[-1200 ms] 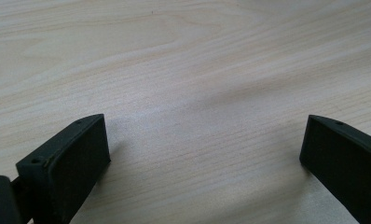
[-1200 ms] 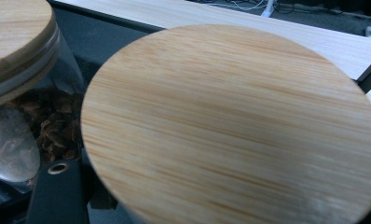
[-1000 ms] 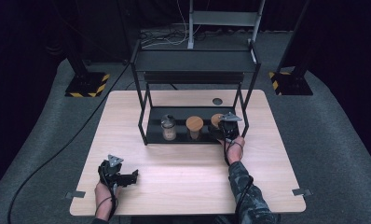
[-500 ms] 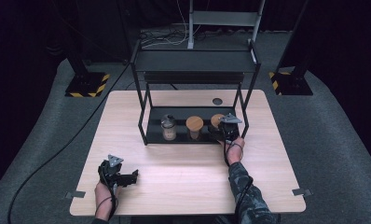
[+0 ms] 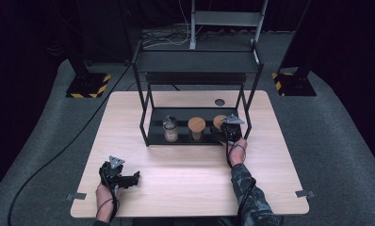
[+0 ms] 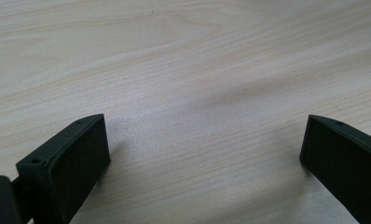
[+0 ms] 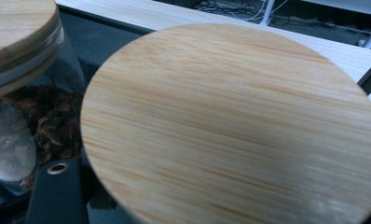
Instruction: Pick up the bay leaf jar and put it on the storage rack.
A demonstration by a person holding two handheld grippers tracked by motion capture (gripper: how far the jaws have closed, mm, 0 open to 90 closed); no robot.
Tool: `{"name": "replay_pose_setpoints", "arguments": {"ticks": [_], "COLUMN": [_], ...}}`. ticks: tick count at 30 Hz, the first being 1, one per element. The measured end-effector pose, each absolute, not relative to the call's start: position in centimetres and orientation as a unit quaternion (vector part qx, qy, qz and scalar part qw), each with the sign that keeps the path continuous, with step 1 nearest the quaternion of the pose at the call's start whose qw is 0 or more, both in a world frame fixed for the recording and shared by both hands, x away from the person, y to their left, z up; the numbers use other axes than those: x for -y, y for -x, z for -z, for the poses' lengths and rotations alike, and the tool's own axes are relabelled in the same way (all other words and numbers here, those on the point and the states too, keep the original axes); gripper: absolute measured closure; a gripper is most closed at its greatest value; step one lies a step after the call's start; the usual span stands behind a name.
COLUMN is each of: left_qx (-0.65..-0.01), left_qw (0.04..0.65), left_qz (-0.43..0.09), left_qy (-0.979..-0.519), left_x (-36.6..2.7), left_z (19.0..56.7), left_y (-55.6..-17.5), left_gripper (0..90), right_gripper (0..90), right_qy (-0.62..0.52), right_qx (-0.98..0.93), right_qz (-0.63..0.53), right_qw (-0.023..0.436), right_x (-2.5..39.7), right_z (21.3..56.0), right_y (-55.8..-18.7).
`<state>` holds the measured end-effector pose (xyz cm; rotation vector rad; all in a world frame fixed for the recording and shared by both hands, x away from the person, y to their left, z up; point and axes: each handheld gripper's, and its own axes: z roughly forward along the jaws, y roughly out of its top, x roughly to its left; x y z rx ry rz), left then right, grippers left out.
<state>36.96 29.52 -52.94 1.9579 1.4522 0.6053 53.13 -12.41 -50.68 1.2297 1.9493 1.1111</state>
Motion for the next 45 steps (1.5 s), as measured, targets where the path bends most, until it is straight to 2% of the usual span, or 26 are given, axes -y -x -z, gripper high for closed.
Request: {"name": "replay_pose_setpoints", "arguments": {"ticks": [3,12,15,31,45], "left_qx": [-0.550,-0.550,-0.550,-0.550,-0.550], "left_qw": [0.310,0.310,0.310,0.310,0.310], "left_qz": [-0.229,-0.229,-0.229,-0.229,-0.229], "left_qy": [-0.741,-0.741,-0.741,-0.741,-0.741], "left_x": [-29.5,-29.5,-29.5,-29.5,-29.5], "left_z": [52.9,52.9,52.9,52.9,52.9], "left_y": [-37.0,-37.0,-37.0,-37.0,-37.0], "left_gripper": [0.8,0.8,0.8,0.8,0.8], "right_gripper": [24.0,4.4,1.6,0.0,0.0], "right_qy": [-0.462,-0.490,-0.496,-0.507,-0.463], "right_qx": [-0.731,-0.743,-0.747,-0.767,-0.787], "right_qz": [-0.412,-0.375,-0.363,-0.324,-0.334], "right_qw": [0.285,0.260,0.251,0.225,0.232], "right_x": [12.4,12.5,12.5,11.9,11.6], "right_z": [50.6,50.1,49.9,49.1,49.2], "right_y": [-53.1,-53.2,-53.1,-51.2,-45.9]}}
